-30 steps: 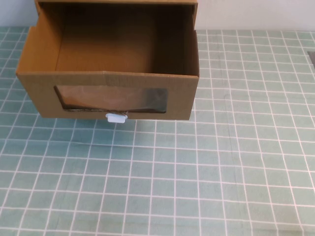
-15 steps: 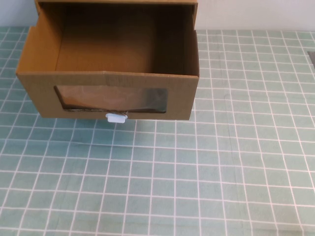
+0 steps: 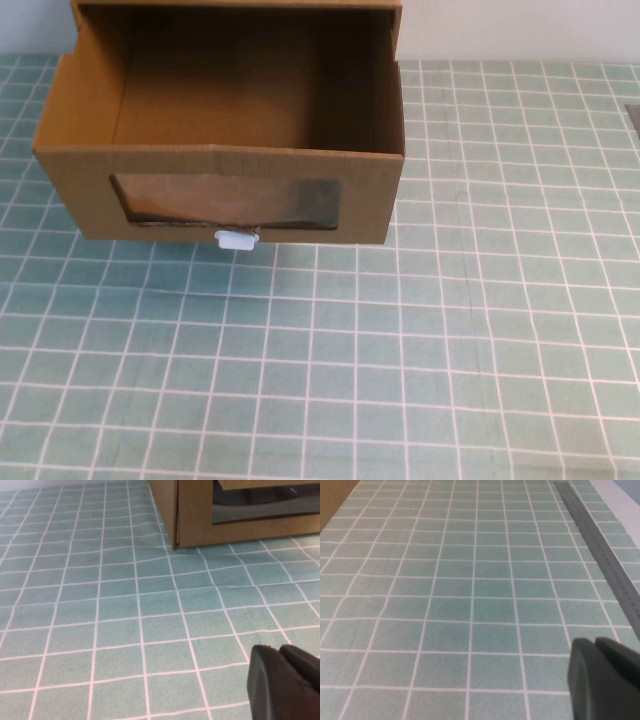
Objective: Close the shoe box
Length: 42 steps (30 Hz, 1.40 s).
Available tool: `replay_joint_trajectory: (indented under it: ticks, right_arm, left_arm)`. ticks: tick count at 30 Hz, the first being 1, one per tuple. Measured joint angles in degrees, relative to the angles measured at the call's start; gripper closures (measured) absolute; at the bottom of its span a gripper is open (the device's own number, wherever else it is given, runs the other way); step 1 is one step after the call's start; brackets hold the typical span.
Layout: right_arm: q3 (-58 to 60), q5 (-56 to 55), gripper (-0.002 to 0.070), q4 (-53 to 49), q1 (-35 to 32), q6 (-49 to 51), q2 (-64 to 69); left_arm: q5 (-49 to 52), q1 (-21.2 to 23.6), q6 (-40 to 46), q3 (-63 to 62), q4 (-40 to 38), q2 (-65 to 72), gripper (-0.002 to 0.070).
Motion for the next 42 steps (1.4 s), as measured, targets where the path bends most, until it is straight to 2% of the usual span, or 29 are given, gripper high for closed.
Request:
replay_joint_trajectory:
  ticks: [13, 18, 24, 29, 34, 42]
  right_arm:
    - [0.0, 0.0, 0.0689, 0.0, 0.0, 0.0, 0.0]
    - [0.0, -2.26, 0.0689, 0.0, 0.0, 0.0, 0.0]
    - [0.05, -14.75, 0.0689, 0.0, 0.0, 0.0, 0.0]
    - [0.05, -32.8, 0.0689, 0.0, 0.0, 0.0, 0.0]
    - [0.05, -44.84, 0.0689, -0.05, 0.0, 0.0, 0.0]
    - [0.05, -52.58, 0.0689, -0.14, 0.0, 0.0, 0.0]
  left_arm:
    - [-0.11, 0.0, 0.0, 0.0, 0.11, 0.0, 0.068]
    - [-3.18, 0.0, 0.0, 0.0, 0.36, 0.0, 0.068]
    - [-13.13, 0.0, 0.0, 0.08, 0.5, 0.0, 0.068]
    - [-28.92, 0.0, -0.21, 0.08, 0.65, 0.0, 0.068]
    - [-43.6, 0.0, -0.21, 0.08, 0.89, 0.0, 0.068]
    - [-48.82, 0.0, -0.21, 0.08, 0.93, 0.0, 0.068]
